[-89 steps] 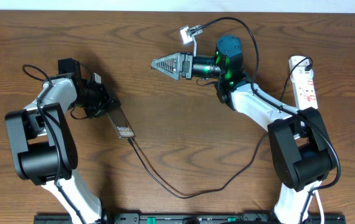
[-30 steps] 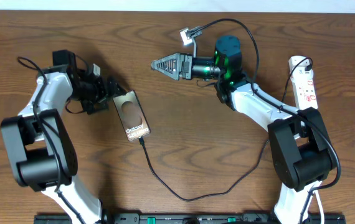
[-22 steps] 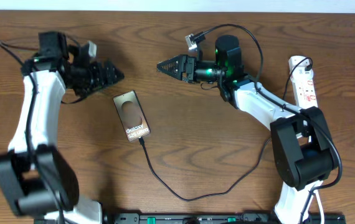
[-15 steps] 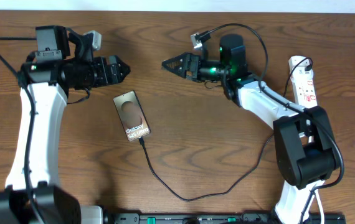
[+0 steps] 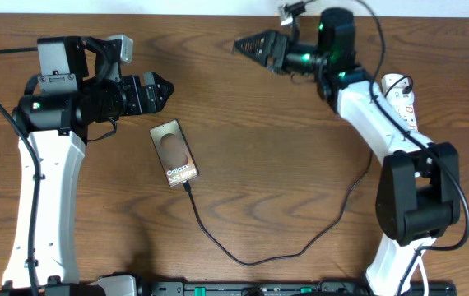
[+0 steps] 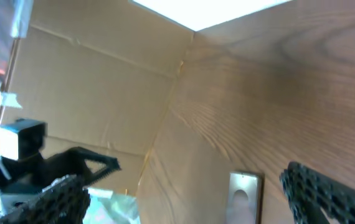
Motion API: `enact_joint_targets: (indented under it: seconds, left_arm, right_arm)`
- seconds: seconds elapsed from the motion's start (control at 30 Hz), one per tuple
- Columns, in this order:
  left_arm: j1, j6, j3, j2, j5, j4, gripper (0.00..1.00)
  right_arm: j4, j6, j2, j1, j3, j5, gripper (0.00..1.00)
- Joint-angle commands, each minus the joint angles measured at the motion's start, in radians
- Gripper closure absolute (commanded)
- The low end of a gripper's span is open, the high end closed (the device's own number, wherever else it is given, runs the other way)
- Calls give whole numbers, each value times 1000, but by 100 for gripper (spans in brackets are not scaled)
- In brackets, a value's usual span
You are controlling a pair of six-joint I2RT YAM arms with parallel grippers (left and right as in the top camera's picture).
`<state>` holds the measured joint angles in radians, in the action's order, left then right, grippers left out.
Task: Plug charger to phone and switch on socket
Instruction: 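Open the left gripper and lift it back off the phone, then move the right gripper to the power strip's switch beside the charger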
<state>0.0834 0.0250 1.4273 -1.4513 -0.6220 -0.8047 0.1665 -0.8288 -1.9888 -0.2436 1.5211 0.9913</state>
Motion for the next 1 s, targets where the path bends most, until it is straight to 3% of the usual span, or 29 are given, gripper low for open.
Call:
enact_joint_targets:
  seconds: [0.0,0.13,0.23,0.33,0.43,0.67,0.97]
  left_arm:
    - [0,-17,16,2,5,-2,10]
    - [0,-17,16,2,5,-2,11]
    - [0,-17,16,2,5,-2,10]
    - [0,-17,16,2,6,-2,10]
    - [0,-17,16,2,6,-2,11]
    - [0,-17,16,2,6,-2,11]
    - [0,-17,16,2,6,-2,11]
  right_arm:
    - [-62,6,5,44,97,-13,1]
    - [-115,-136,10,92,197,-71,1]
    - [-133,-154,22,123,258,-109,1]
    - [-261,-127,56,153,327,-199,1]
    - [-438,-43,98,175,399,-299,1]
    - [-943,319,188,243,581,-574,1]
    - [-1316,623,199,510,595,-592,1]
